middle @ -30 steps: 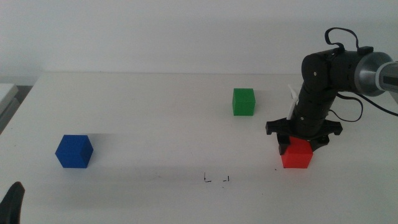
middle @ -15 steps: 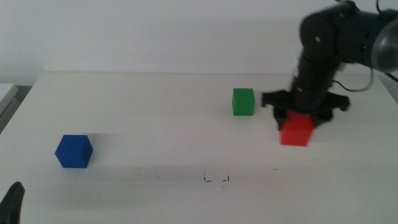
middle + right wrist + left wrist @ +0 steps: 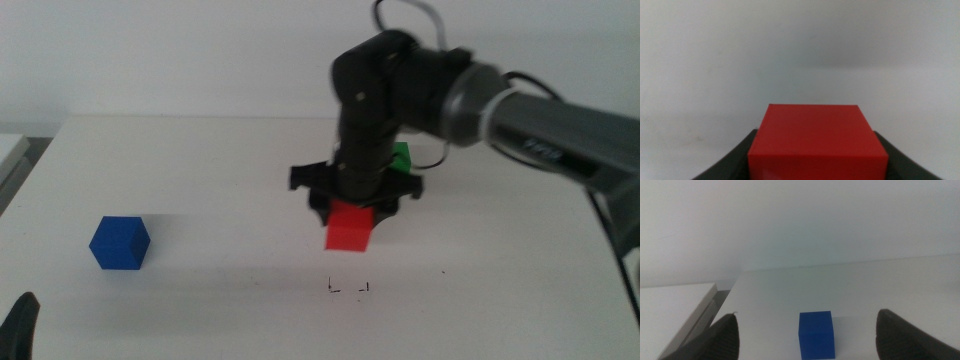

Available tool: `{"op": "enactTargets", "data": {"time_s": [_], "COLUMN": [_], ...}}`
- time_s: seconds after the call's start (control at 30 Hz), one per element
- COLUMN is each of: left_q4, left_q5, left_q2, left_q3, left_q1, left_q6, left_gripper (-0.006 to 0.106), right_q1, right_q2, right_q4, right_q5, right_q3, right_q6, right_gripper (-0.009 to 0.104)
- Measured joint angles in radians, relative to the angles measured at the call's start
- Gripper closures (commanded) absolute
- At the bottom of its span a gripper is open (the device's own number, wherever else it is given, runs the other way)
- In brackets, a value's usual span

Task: Stack red cubes first, then green, then blue cubes in a specific spot.

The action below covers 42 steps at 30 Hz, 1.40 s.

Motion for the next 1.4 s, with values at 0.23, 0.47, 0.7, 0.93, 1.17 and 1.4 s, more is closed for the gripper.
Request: {"op": "enactTargets", "data": {"time_s": [0.23,0.47,0.7,0.93,1.17,1.4], "left_q4": [0.0,0.0,0.0,0.0,0.0,0.0], "left_q5": [0.0,0.0,0.0,0.0,0.0,0.0], "left_q2": [0.0,0.0,0.0,0.0,0.0,0.0], "left_q3": [0.0,0.0,0.0,0.0,0.0,0.0], "left_q1": [0.0,0.0,0.0,0.0,0.0,0.0], "left_q6": [0.0,0.0,0.0,0.0,0.0,0.0], "left_gripper": [0.007,0.007,0.007,0.007,0.007,0.007], "right_q1": [0.02,0.02,0.02,0.02,0.02,0.02], "right_q2": [0.047,0.071,0.095,0.097,0.102,0.102], "right_q4": [-0.007,-0.028,-0.02,-0.016,-0.008,-0.008], "right_q5": [0.002,0.002,0.002,0.002,0.005,-0.03], "right_q3": [-0.02,-0.022,0.0,0.042,0.069,0.069], "right_q6": [0.019,0.035,0.044,0.044,0.044,0.044], "right_gripper": [0.072,0.072,0.072,0.072,0.072,0.072]}}
